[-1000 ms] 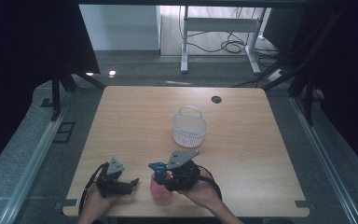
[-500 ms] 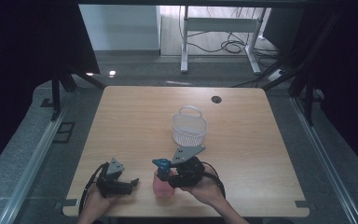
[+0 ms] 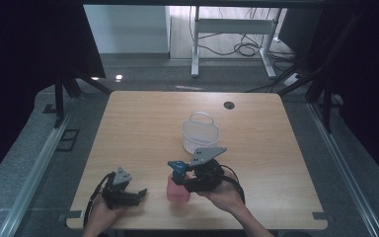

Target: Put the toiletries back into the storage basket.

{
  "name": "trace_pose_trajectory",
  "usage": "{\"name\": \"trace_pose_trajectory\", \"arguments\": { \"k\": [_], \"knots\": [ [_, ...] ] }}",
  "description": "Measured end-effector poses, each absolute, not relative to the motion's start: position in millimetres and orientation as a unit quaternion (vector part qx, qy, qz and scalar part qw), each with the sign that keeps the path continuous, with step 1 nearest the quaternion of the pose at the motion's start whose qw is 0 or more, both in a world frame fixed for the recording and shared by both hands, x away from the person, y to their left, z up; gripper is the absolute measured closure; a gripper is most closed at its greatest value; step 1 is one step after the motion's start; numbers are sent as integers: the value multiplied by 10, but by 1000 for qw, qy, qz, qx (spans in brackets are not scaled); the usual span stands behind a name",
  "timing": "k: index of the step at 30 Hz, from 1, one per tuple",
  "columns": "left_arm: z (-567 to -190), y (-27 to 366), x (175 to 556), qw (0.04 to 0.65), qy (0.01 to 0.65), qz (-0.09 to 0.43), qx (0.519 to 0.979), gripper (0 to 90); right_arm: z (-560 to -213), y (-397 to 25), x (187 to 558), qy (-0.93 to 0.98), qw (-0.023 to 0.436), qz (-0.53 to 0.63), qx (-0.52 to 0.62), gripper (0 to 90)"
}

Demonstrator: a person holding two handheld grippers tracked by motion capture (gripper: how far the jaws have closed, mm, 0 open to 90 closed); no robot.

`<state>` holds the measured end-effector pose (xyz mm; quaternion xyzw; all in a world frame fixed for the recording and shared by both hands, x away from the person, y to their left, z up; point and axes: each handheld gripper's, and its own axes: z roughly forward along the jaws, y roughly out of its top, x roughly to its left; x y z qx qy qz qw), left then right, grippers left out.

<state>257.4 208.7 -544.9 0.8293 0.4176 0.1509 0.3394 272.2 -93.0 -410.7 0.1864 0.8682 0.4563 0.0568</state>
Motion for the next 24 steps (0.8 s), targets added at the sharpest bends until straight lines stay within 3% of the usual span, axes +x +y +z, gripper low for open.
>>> {"name": "trace_pose_trajectory", "arguments": {
  "k": [24],
  "knots": [
    [-5449, 2088, 2576, 339, 417, 152, 830, 112, -3840, -1134, 2966, 862, 83, 454, 209, 531]
  ]
}}
